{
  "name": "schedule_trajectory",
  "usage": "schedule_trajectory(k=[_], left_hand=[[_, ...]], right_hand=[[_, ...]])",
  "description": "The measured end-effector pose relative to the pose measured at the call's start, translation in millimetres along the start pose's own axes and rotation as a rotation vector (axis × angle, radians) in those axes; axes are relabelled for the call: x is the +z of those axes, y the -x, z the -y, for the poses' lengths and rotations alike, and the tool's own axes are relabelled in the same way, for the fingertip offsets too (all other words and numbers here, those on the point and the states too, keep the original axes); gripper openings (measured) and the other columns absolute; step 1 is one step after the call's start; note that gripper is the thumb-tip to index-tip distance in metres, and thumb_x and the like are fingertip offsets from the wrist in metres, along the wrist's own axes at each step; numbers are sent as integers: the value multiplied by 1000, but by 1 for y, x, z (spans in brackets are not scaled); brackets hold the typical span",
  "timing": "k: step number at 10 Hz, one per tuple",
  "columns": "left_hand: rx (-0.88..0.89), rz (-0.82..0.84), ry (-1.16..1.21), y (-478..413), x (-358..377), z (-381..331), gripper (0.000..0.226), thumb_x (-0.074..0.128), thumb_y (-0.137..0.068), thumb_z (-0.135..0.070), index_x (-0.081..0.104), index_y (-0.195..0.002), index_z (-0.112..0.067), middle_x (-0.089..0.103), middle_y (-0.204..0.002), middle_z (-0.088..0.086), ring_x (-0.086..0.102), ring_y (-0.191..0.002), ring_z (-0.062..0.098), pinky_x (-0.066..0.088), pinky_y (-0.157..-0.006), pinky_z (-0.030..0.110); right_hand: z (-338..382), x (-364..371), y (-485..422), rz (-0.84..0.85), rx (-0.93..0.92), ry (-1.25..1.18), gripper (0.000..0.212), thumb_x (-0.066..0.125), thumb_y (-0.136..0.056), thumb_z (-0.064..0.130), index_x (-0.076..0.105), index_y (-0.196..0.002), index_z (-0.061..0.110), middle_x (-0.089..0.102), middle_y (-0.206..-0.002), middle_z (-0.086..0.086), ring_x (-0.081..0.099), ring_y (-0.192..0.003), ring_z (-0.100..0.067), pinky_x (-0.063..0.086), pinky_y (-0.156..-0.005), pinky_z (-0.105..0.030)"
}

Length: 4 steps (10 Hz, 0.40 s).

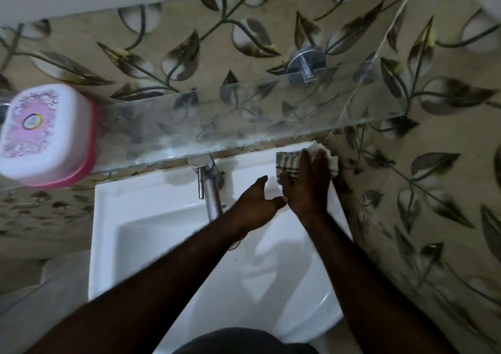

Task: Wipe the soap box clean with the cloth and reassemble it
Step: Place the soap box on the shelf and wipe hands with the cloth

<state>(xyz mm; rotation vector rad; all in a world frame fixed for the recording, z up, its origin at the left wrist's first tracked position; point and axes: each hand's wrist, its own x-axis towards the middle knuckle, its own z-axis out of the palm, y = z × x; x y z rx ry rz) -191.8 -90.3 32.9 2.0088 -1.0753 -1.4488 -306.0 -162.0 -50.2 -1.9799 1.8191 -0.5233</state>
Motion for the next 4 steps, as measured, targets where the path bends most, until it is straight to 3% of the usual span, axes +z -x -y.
schedule_trajectory(k=[1,3,4], left_hand=[[25,-28,-2,3,-5,-2,79,66,-88,-38,21,-152,-26,31,-156,3,39,-137,22,38,-110,38],[92,-65,52,24,-14,0,80,67,-87,-38,21,-152,-25,32,-155,4,44,-133,25,41,-107,42],[149,-77,50,42,-14,4,79,67,-87,-36,24,-151,-22,36,-153,7,46,-131,25,42,-106,43]], right_hand=[[-6,17,-5,29,-78,247,77,36,-91,60,43,-146,6,28,-154,-33,21,-145,-49,17,-114,-61],[-2,18,-5,76,-51,328,79,37,-90,62,51,-140,3,39,-146,-36,34,-139,-52,25,-111,-64],[7,7,4,98,8,255,75,38,-91,63,56,-134,4,43,-145,-34,37,-137,-50,28,-109,-63]])
